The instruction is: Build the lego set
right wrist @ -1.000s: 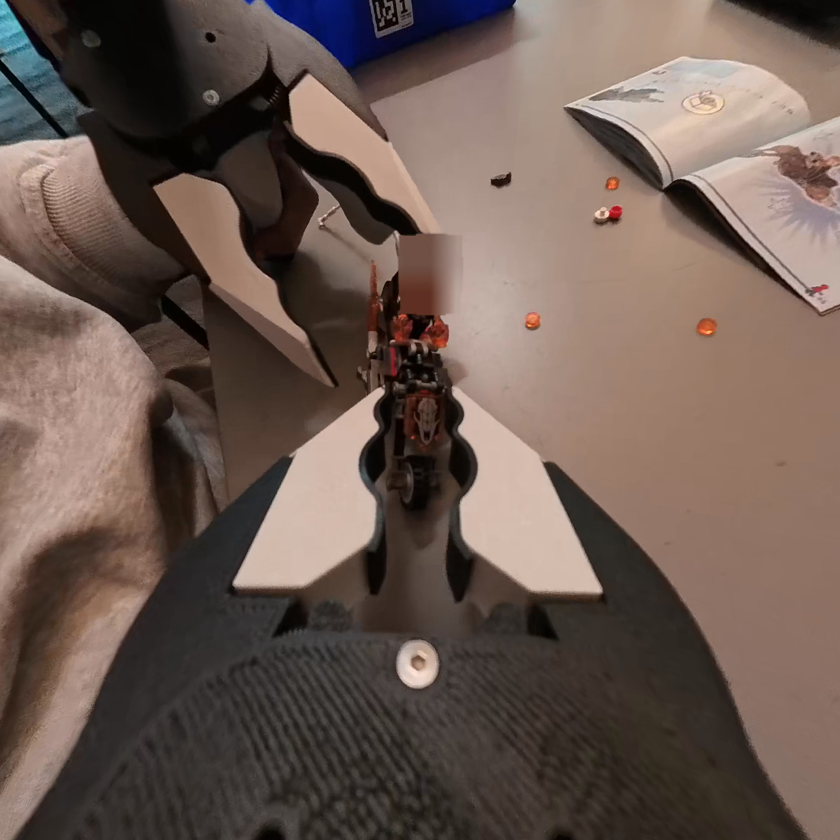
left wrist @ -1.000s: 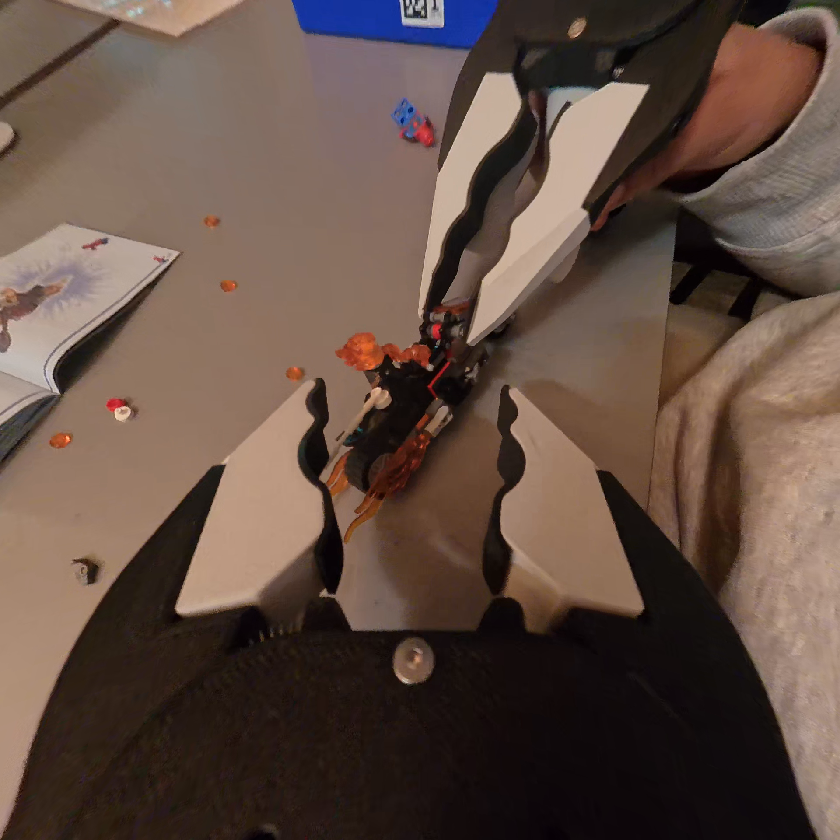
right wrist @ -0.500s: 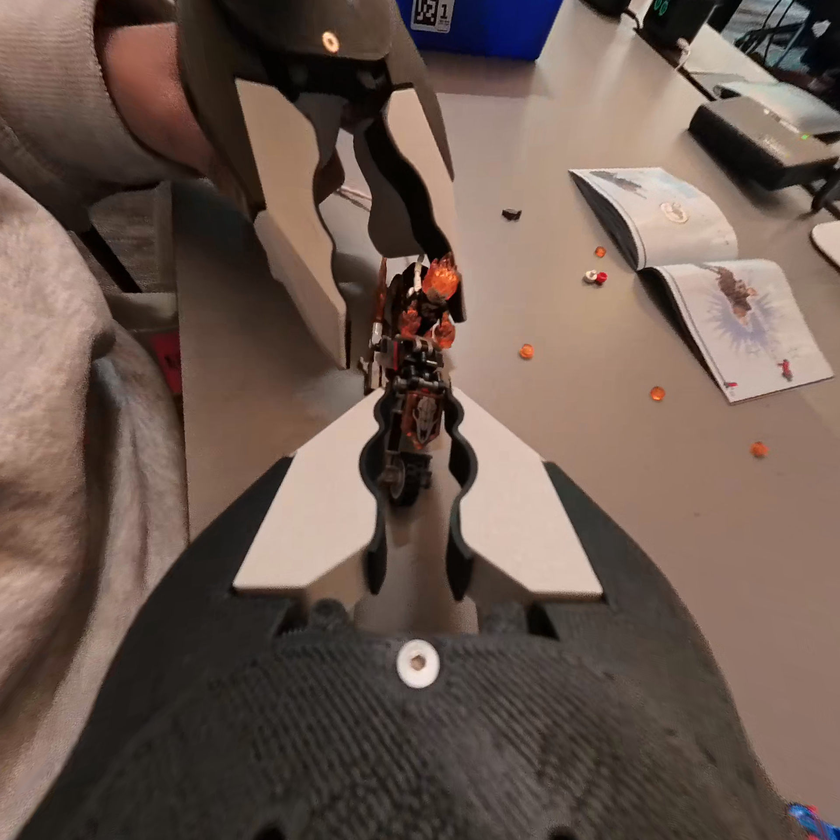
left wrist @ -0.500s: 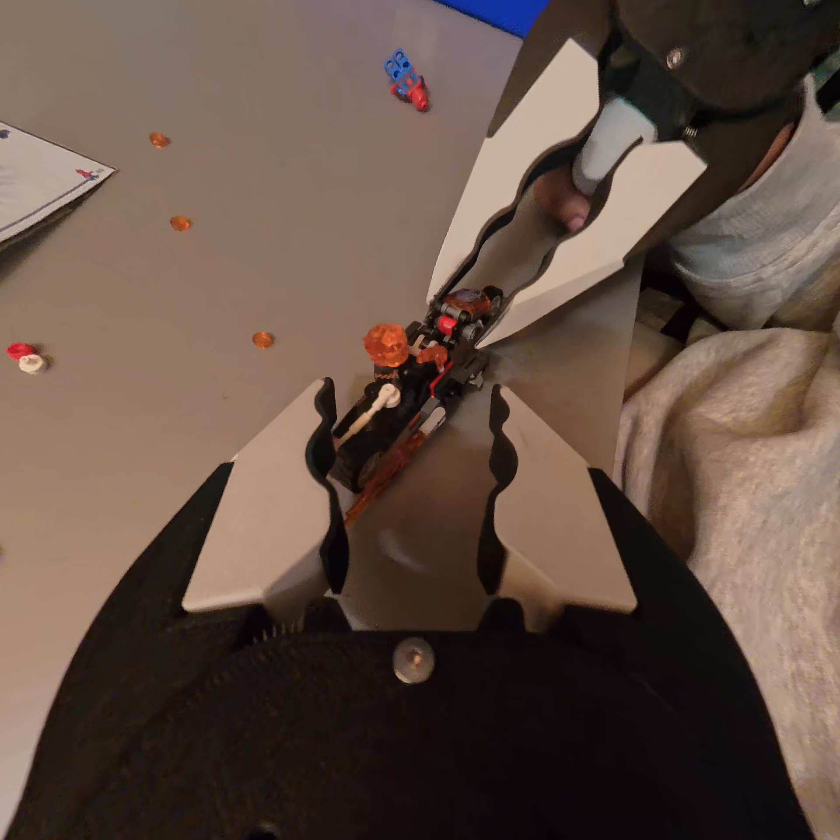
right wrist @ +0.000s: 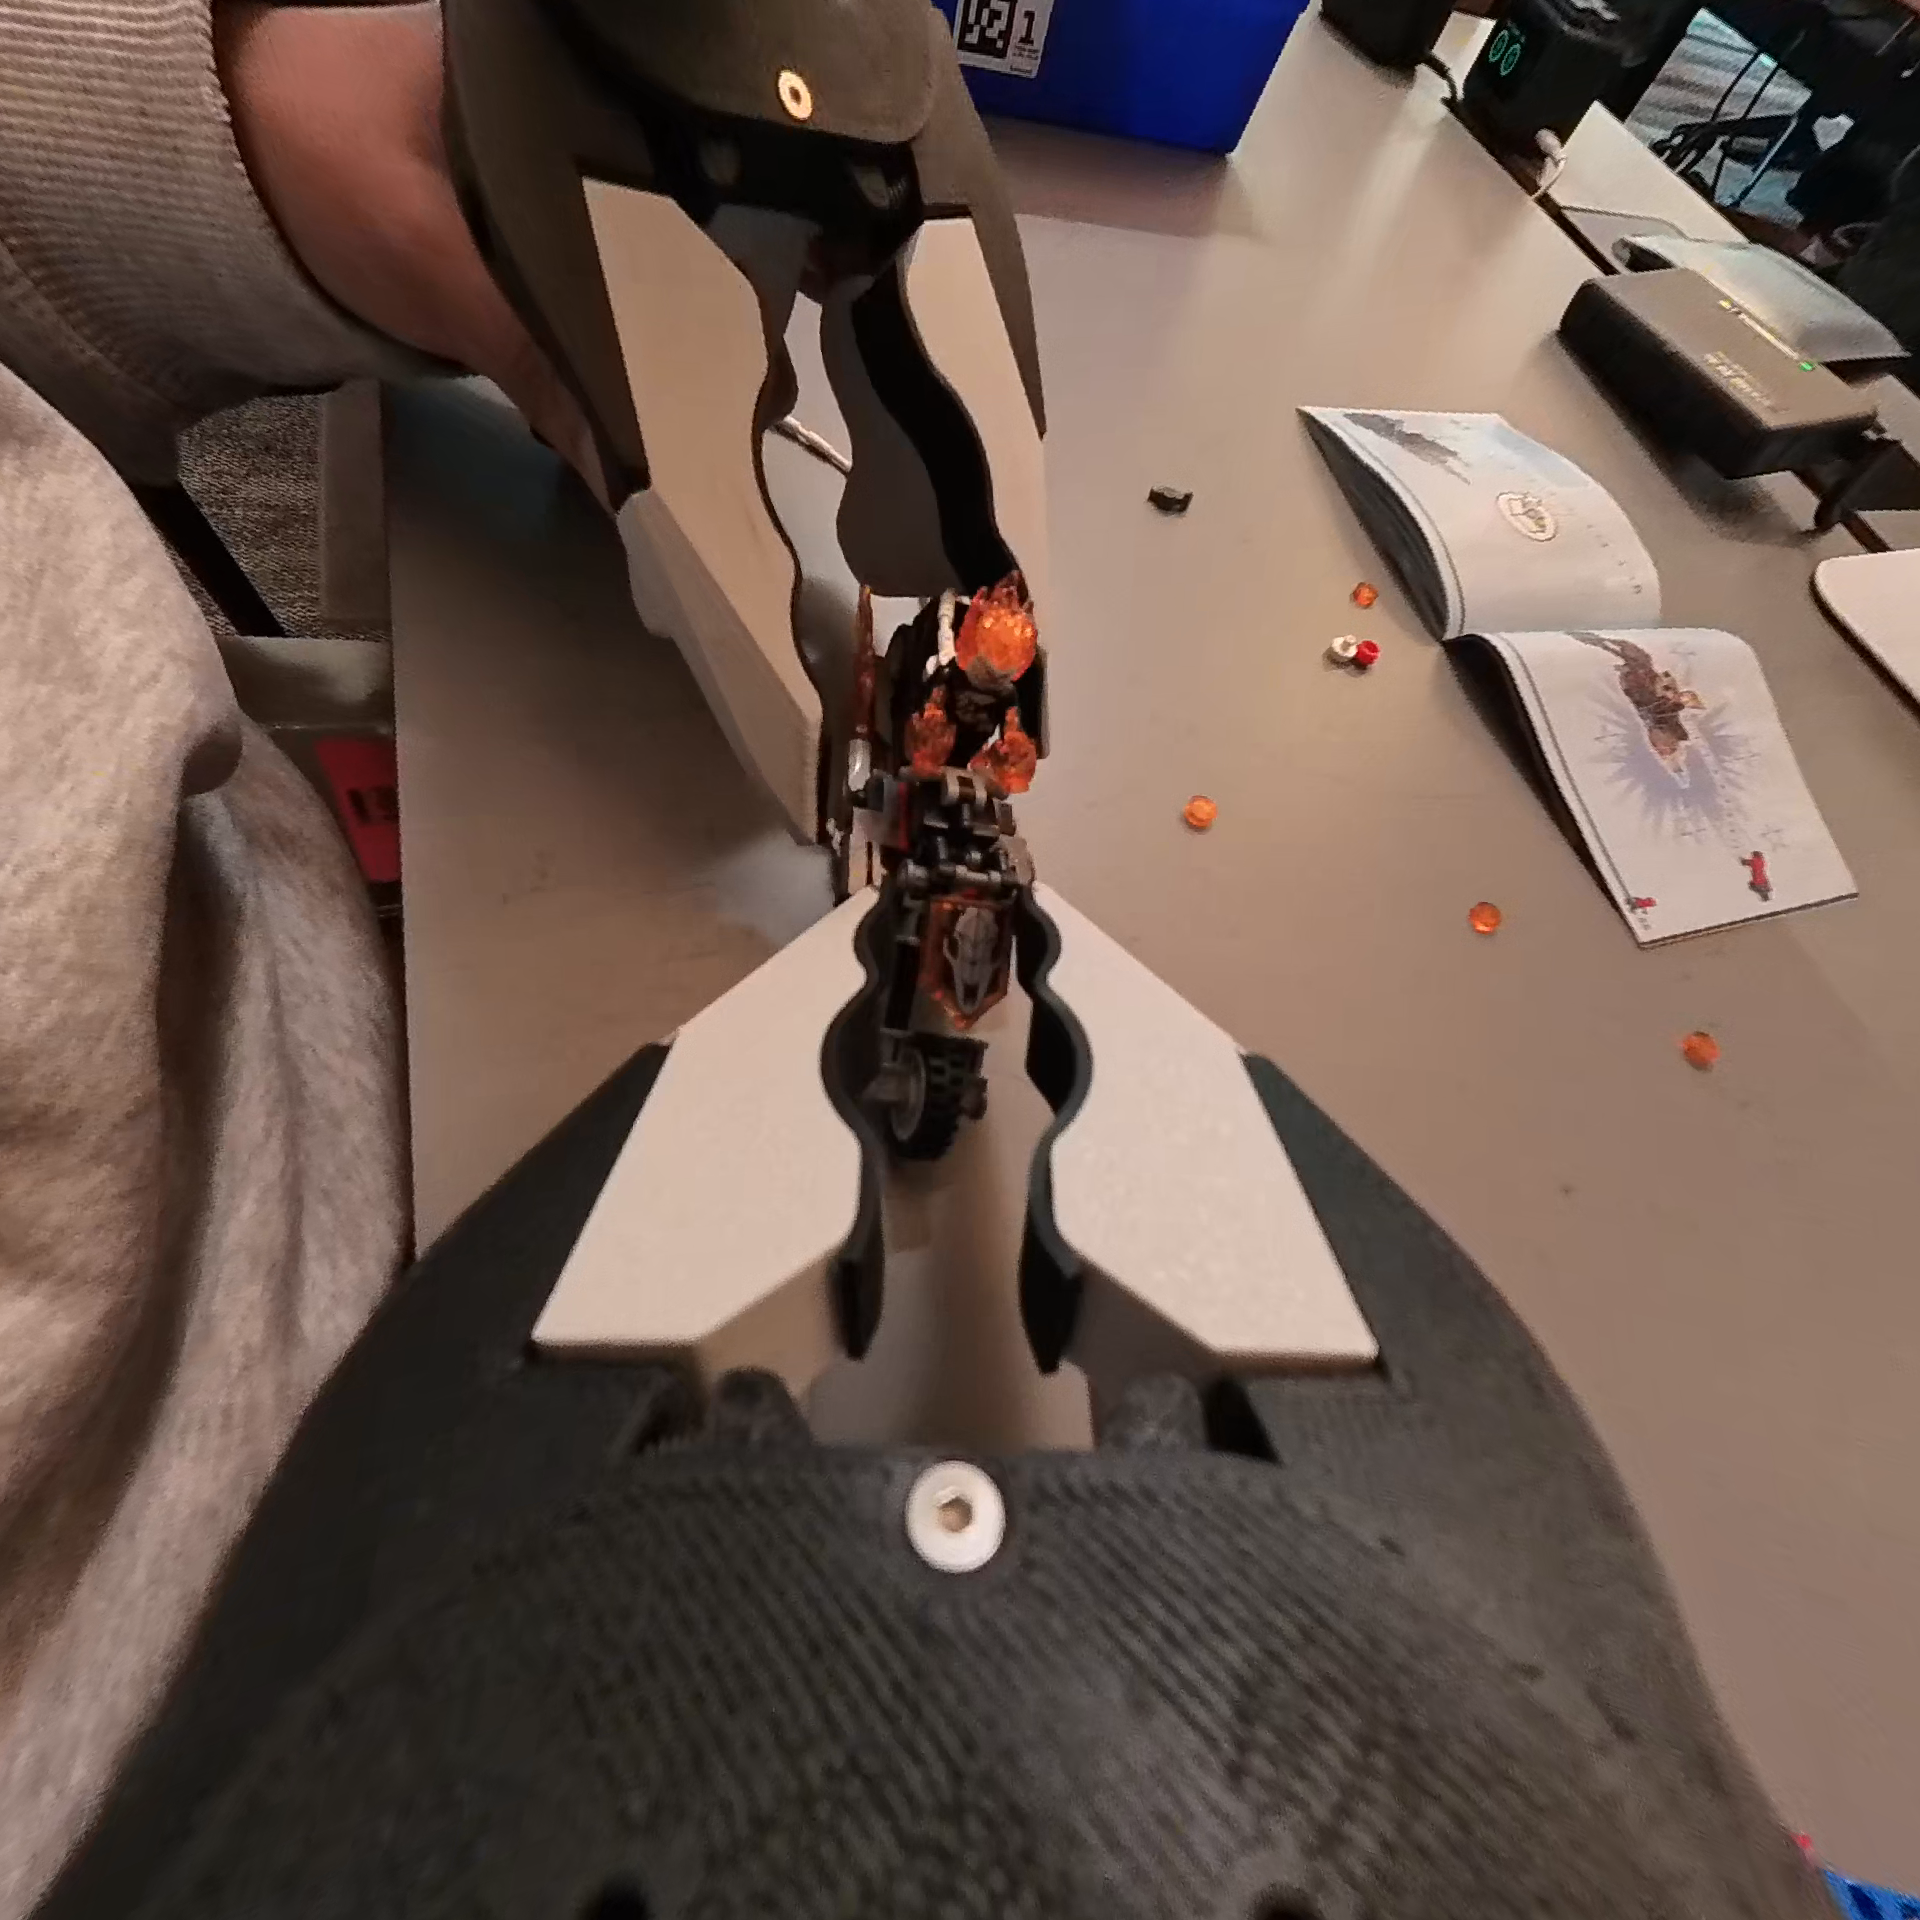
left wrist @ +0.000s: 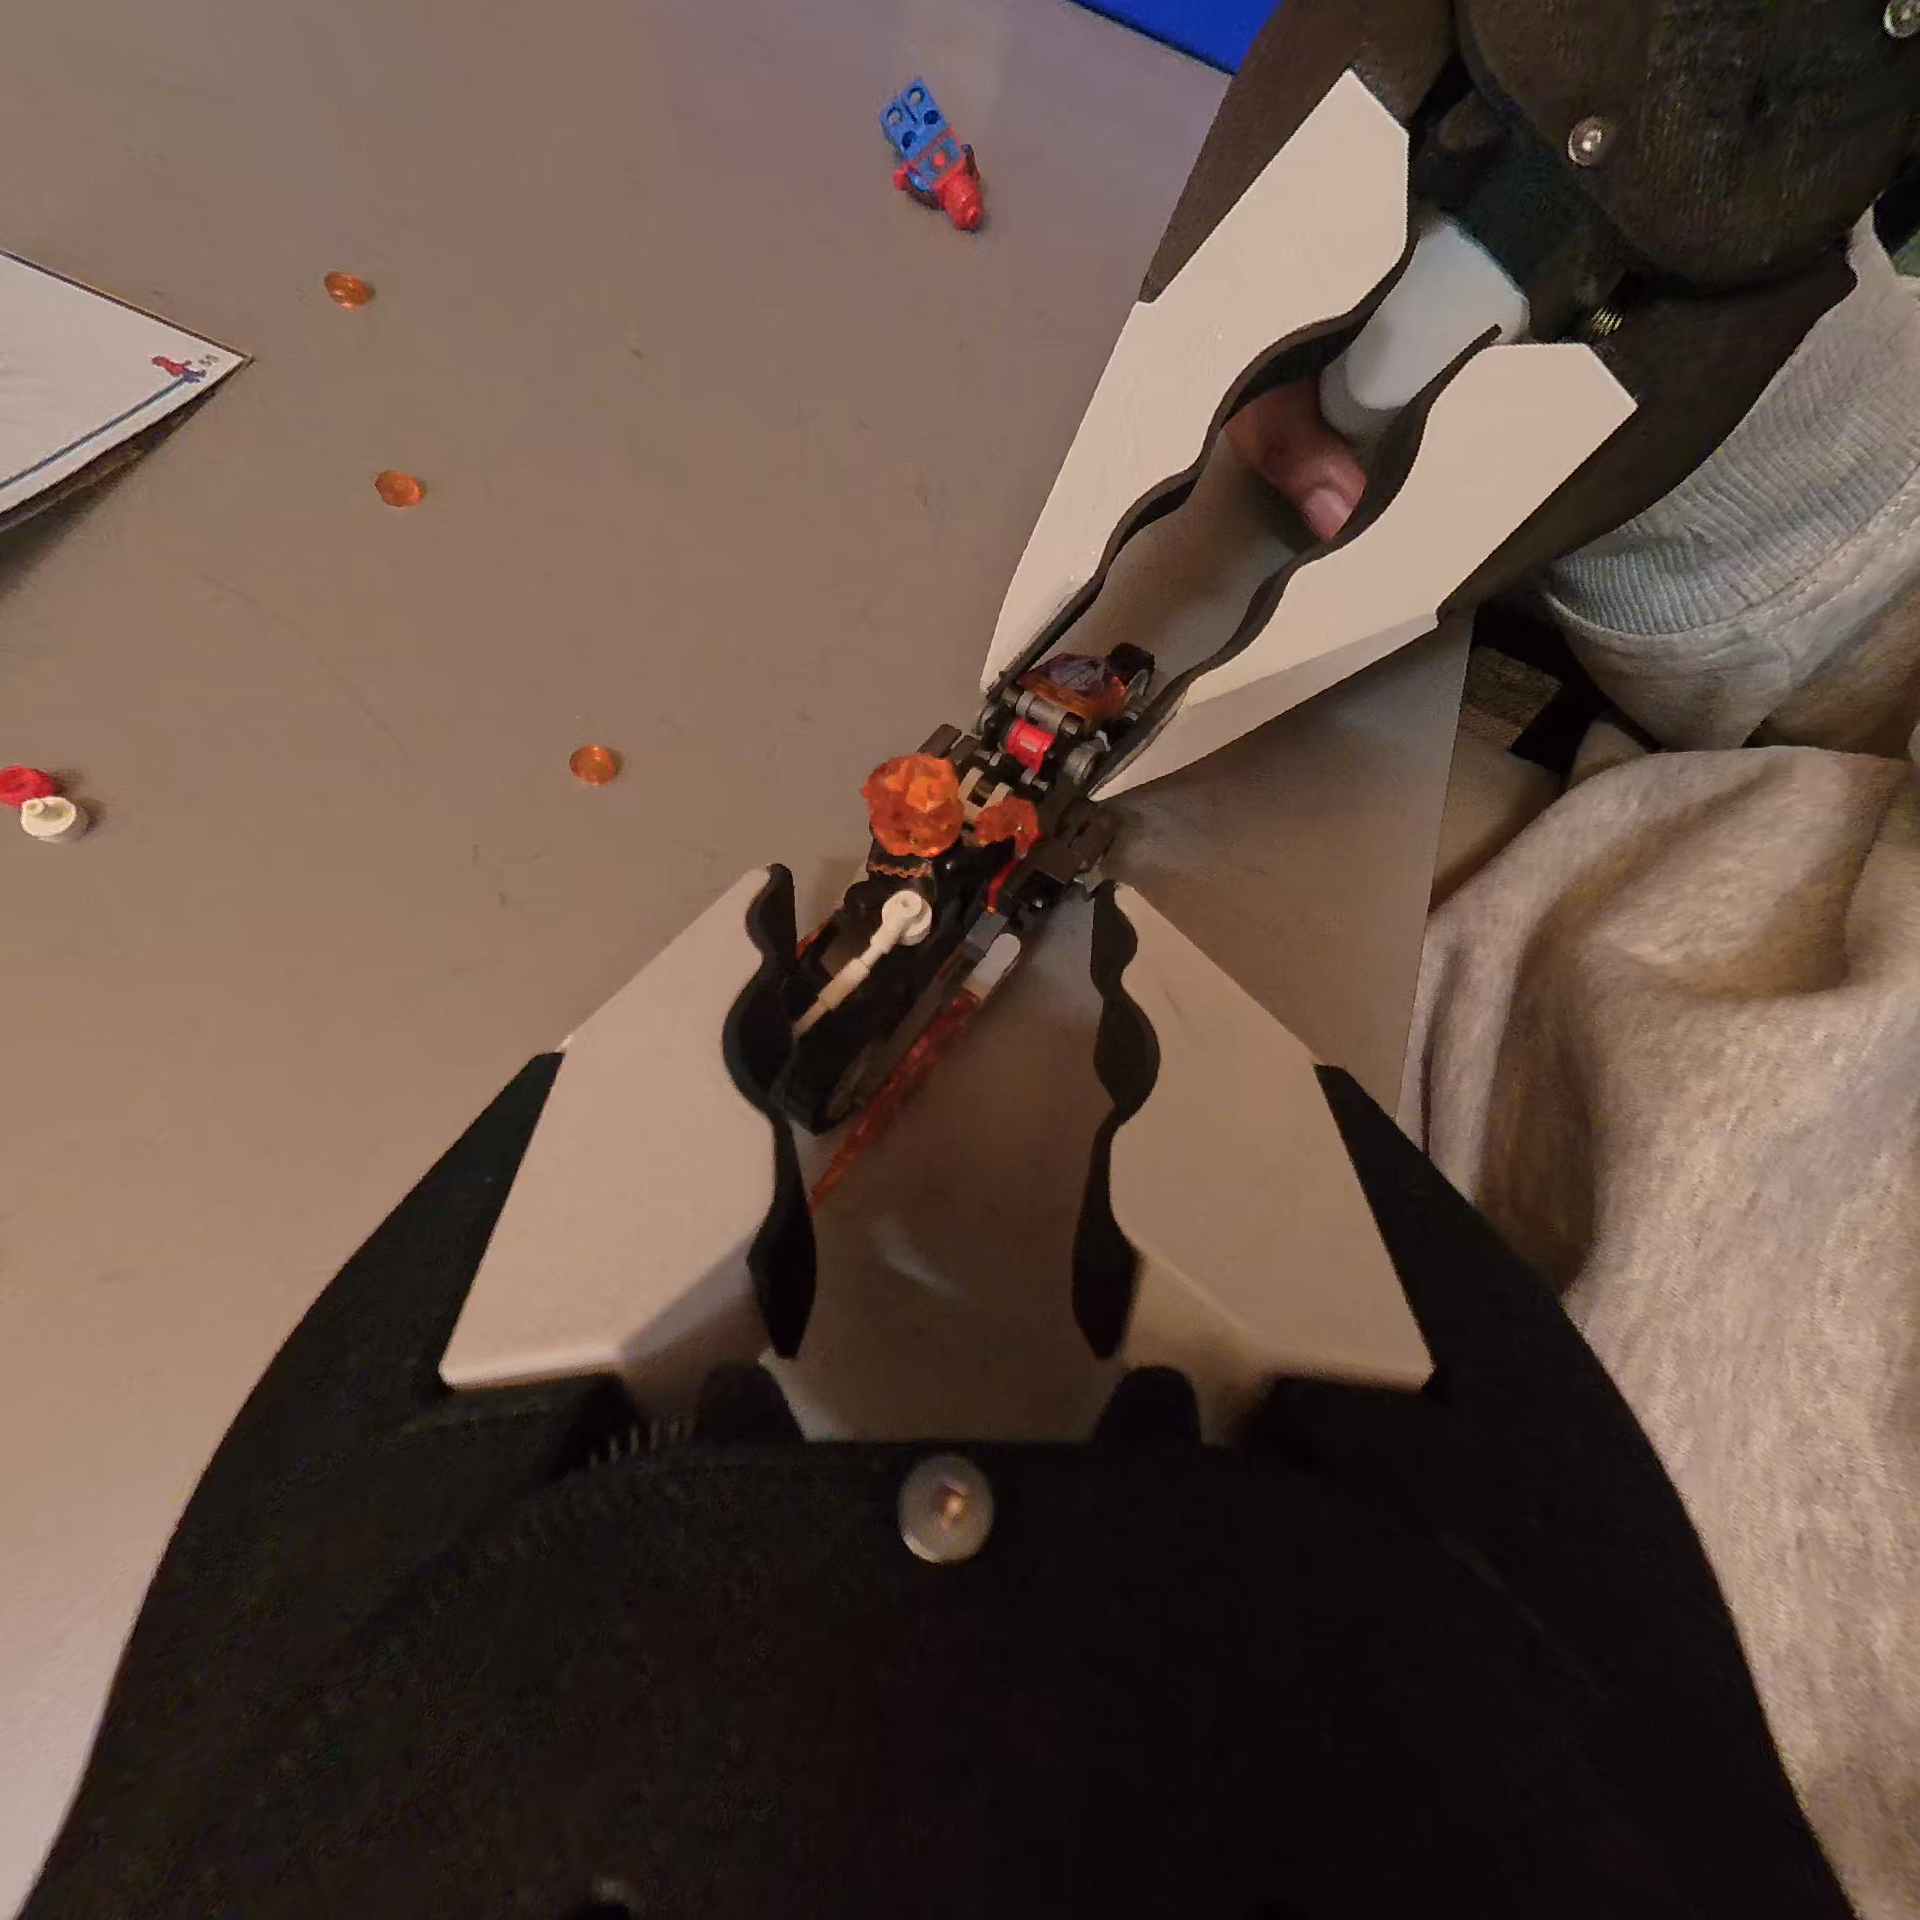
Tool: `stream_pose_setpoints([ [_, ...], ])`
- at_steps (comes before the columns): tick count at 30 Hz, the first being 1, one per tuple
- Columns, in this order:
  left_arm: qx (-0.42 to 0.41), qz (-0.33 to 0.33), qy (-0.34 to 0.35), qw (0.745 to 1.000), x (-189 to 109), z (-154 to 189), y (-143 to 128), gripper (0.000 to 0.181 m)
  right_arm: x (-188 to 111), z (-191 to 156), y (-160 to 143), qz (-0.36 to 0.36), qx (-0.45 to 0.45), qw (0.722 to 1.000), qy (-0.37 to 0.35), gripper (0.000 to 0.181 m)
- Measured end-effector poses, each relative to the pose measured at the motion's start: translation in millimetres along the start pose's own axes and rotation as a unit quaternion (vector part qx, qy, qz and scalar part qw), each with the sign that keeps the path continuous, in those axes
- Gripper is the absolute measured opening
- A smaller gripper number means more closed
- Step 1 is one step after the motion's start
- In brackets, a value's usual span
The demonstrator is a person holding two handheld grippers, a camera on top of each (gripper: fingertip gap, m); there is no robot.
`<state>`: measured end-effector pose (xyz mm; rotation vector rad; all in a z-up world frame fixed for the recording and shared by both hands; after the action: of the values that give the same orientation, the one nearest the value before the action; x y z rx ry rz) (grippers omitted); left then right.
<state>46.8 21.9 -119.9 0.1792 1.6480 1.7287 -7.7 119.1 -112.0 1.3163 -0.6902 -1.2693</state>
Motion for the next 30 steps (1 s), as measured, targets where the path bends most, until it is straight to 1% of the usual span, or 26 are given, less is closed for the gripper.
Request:
stream_pose_setpoints([
  [18,0.003,-0.008,-0.005,1.0,1.3,0.1,-0.5,0.048,0.8,0.0,-0.5,-0.003,-0.002,1.0,-0.003,0.021],
  [19,0.002,-0.008,-0.004,1.0,1.2,-0.1,-0.5,0.047,0.7,0.2,-0.5,-0.003,-0.002,1.0,-0.003,0.021],
  [20,0.001,-0.009,-0.001,1.0,0.9,-1.0,-0.7,0.038,0.5,0.2,-0.2,-0.001,-0.001,1.0,-0.003,0.02],
  [21,0.001,-0.009,-0.001,1.0,0.7,-1.4,-0.8,0.038,0.2,0.3,-0.1,0.001,0.001,1.0,-0.002,0.02],
  [28,0.007,-0.007,0.005,1.0,0.5,-1.1,-0.4,0.04,-0.4,1.0,0.4,0.003,0.008,1.0,0.0,0.02],
  [30,0.009,-0.006,0.004,1.0,-0.6,-1.1,-0.4,0.047,-0.9,1.5,0.7,0.005,0.01,1.0,0.0,0.02],
])
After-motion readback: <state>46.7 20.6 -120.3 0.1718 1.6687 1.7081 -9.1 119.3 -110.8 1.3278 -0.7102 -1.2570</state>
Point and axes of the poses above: each gripper's, where its closed fingertips meet, x out along the fingers, y out of its top, z = x × y across the jaws, the point moved 6 cm from there along -x, back along the fingers, and after that the axes turned 15 degrees about z, right-handed, at the moved point
